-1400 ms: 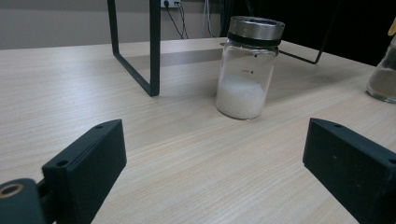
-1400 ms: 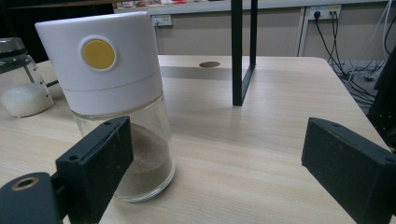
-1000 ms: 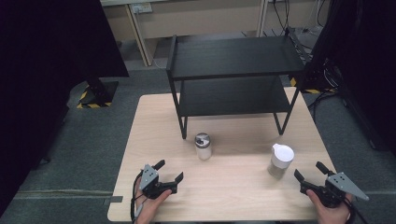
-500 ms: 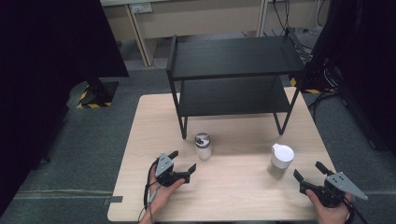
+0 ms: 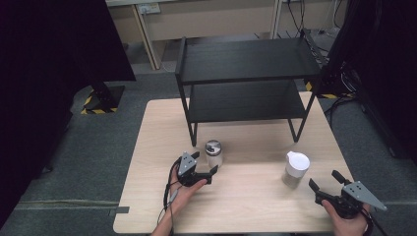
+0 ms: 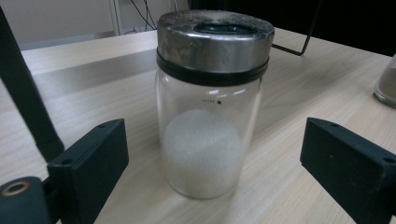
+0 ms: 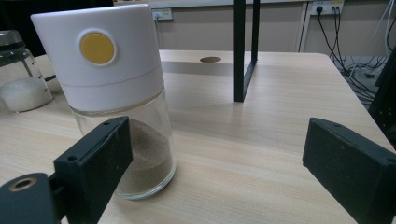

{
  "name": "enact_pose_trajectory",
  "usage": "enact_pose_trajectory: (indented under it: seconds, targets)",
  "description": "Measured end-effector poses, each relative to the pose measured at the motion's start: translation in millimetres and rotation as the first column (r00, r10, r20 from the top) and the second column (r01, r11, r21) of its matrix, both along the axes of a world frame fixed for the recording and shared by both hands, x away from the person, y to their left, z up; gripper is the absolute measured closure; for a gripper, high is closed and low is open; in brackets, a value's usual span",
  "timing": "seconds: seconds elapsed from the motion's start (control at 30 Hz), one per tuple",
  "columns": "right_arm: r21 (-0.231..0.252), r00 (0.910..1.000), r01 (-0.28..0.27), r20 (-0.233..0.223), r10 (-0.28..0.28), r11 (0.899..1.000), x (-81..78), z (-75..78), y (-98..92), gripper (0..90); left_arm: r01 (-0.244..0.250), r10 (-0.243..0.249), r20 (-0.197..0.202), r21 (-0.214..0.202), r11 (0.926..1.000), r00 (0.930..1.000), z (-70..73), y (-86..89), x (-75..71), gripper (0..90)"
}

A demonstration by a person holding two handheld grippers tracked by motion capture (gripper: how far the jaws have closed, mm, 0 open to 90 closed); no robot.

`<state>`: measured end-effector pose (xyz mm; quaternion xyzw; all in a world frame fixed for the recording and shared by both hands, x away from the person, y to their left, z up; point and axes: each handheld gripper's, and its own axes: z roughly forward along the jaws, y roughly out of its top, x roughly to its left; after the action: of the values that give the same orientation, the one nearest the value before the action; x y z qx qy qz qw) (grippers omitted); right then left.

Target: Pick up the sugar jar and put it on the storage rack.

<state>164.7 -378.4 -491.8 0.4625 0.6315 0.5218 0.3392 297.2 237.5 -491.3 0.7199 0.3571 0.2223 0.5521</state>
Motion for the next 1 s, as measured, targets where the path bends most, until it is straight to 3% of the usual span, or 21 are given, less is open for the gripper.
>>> enact_pose_trajectory:
  seconds: [0.5, 0.87, 1.0]
  targets:
    - [-0.004, 1.0000, -0.005, -0.008, 0.005, 1.000, 1.4, 1.4, 0.7, 8.7, -0.009, 0.009, -0.011, 0.020, 0.9998, 0.9999, 3.6, -19.1, 17.0, 15.1]
    - [-0.007, 0.9999, -0.006, -0.008, 0.006, 1.000, 1.4, 1.6, 1.3, 8.7, -0.043, 0.044, -0.021, 0.031, 0.9986, 0.9988, 5.6, -28.6, 19.6, 28.6]
    - [-0.006, 0.9999, -0.008, -0.009, 0.008, 1.000, 1.6, 1.6, 0.8, 8.7, -0.036, 0.037, -0.018, 0.042, 0.9984, 0.9991, 6.4, -28.7, 21.3, 29.2]
